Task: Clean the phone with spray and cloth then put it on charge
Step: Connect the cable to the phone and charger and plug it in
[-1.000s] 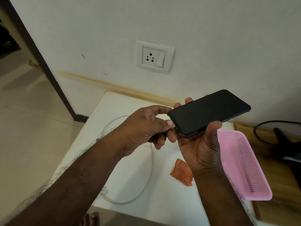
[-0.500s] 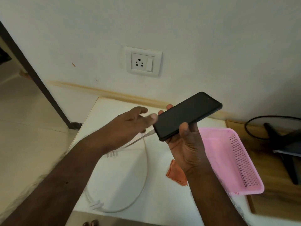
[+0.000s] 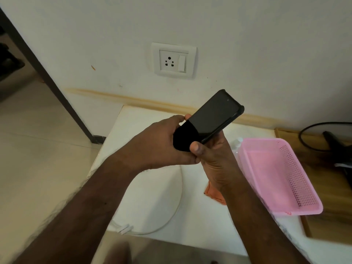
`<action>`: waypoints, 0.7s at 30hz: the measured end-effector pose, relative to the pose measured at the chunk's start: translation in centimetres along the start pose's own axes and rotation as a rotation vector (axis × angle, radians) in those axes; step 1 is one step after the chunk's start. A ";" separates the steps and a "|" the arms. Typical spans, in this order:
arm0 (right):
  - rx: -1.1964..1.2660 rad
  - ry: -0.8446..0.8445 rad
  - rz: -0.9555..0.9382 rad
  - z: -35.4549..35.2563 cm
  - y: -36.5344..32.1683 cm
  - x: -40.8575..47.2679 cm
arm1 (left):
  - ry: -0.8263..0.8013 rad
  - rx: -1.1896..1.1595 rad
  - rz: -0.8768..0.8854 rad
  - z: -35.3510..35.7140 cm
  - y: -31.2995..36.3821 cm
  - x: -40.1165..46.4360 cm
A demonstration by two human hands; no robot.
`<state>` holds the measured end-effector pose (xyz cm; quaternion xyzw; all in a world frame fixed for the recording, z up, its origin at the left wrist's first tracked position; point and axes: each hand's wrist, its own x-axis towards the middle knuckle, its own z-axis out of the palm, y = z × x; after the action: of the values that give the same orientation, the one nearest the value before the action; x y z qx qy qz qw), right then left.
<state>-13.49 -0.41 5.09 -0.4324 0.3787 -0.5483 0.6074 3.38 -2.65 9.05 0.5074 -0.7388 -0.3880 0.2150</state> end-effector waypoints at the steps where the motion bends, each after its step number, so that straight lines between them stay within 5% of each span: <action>1: -0.041 -0.006 -0.002 0.1 0.0 0.0 | 0.007 0.011 0.008 -0.1 0.0 -0.1; 8: -0.311 -0.015 -0.018 0.6 1.4 0.3 | 0.040 0.213 -0.015 -2.4 -1.6 -0.3; 14: -0.412 0.100 0.076 -0.1 2.7 0.2 | 0.274 0.307 -0.212 -5.1 -5.2 -0.2; 21: -1.105 0.118 0.140 2.8 7.0 -0.4 | 0.459 0.447 -0.404 -6.7 -9.1 -0.4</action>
<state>-8.56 0.46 -0.53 -0.6289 0.6708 -0.2502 0.3032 13.60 -6.33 5.94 0.7509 -0.6229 -0.1280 0.1779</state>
